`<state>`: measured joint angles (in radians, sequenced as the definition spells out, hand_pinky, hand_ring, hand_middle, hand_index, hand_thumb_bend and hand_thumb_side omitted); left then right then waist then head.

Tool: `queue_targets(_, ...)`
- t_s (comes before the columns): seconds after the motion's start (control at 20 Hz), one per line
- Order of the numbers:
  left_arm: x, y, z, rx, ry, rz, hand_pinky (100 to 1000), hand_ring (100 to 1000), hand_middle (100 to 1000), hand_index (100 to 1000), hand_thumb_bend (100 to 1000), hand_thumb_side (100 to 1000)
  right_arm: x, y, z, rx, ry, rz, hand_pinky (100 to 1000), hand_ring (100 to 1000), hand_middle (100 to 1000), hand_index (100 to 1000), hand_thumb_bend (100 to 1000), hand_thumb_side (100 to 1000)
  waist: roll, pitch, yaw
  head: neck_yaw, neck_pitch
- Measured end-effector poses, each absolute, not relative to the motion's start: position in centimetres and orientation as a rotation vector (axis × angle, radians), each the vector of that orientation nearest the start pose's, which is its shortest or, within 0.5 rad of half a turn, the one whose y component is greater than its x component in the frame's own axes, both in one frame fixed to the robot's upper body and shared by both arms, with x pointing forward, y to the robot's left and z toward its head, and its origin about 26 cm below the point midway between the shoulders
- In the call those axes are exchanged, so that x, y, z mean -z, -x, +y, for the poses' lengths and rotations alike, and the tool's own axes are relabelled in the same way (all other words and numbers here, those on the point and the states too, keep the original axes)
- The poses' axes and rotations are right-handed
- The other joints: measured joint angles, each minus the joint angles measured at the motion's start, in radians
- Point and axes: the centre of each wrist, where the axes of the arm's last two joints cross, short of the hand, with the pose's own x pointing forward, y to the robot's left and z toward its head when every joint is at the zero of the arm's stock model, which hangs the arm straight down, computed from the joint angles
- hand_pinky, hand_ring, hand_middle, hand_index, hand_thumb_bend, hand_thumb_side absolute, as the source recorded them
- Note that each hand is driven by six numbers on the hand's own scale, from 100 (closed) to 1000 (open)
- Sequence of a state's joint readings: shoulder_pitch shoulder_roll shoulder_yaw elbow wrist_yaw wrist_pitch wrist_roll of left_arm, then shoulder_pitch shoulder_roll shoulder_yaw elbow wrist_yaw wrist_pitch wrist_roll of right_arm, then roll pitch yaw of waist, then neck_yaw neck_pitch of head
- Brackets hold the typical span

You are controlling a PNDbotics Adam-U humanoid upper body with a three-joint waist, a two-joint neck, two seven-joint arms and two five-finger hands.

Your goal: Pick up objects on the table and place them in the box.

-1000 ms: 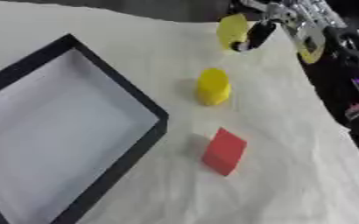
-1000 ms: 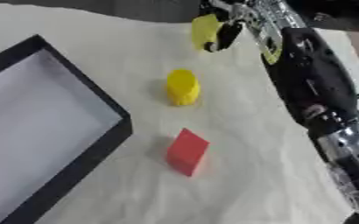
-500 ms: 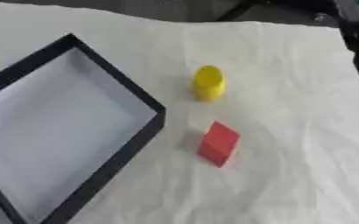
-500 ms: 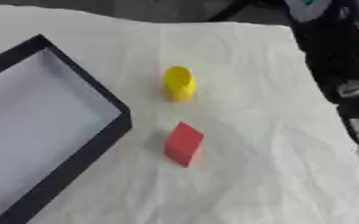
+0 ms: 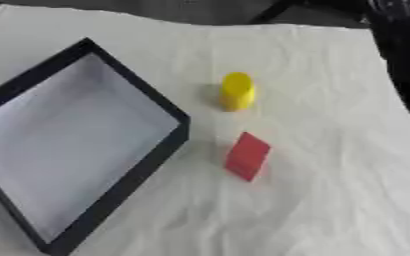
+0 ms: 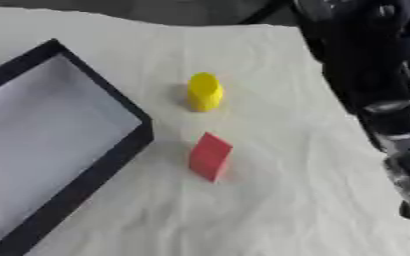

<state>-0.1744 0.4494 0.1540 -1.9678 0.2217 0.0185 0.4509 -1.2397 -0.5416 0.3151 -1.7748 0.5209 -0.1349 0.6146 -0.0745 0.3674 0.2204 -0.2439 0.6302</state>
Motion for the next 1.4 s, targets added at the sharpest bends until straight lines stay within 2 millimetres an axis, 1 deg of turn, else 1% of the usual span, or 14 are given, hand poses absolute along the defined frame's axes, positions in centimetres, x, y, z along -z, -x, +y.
queue_targets(0.2,-18.6,-28.4,34.0,-0.313,-0.501,-2.158,772,803,803,896,678,692,-41.7,-29.7,-11.5,1.95,-0.747,2.304,842,653,479,551,406,100,0.0,-0.01,0.001,-0.009,0.014)
queue_targets(0.35,-18.6,-28.0,35.0,-0.335,-0.555,-2.156,773,803,804,896,677,692,-40.5,-29.3,-9.9,2.015,-0.638,2.265,833,646,480,552,406,100,0.0,-0.012,0.004,-0.015,0.022)
queue_targets(0.55,-18.7,-27.6,36.2,-0.336,-0.611,-2.154,774,804,805,897,675,693,-39.1,-29.1,-8.2,2.102,-0.54,2.198,821,635,481,551,404,100,0.0,-0.016,0.01,-0.022,0.027)
queue_targets(0.9,-19.2,-27.3,37.0,-0.303,-0.636,-2.167,775,805,807,898,672,693,-36.3,-29.4,-5.9,2.276,-0.405,2.059,810,635,491,557,400,100,0.0,-0.017,0.021,-0.034,0.035)
queue_targets(1.05,-19.5,-27.3,37.1,-0.289,-0.636,-2.178,776,805,807,898,671,693,-34.5,-30.2,-5.0,2.369,-0.371,1.998,807,632,490,556,412,100,0.0,-0.017,0.029,-0.043,0.035)
queue_targets(1.1,-19.6,-27.2,37.1,-0.286,-0.634,-2.182,776,805,808,898,670,693,-33.9,-30.8,-4.7,2.403,-0.37,1.986,806,632,490,556,399,100,0.0,-0.017,0.033,-0.047,0.035)
queue_targets(1.25,-19.7,-27.1,36.9,-0.281,-0.627,-2.194,776,805,808,898,669,694,-31.8,-32.7,-4.1,2.492,-0.398,1.971,804,630,489,555,399,100,0.0,-0.017,0.041,-0.057,0.035)
queue_targets(1.4,-19.9,-27.1,36.8,-0.276,-0.622,-2.201,777,805,808,898,668,695,-30.2,-34.6,-3.9,2.542,-0.444,1.983,800,626,485,553,399,100,0.0,-0.017,0.047,-0.058,0.035)
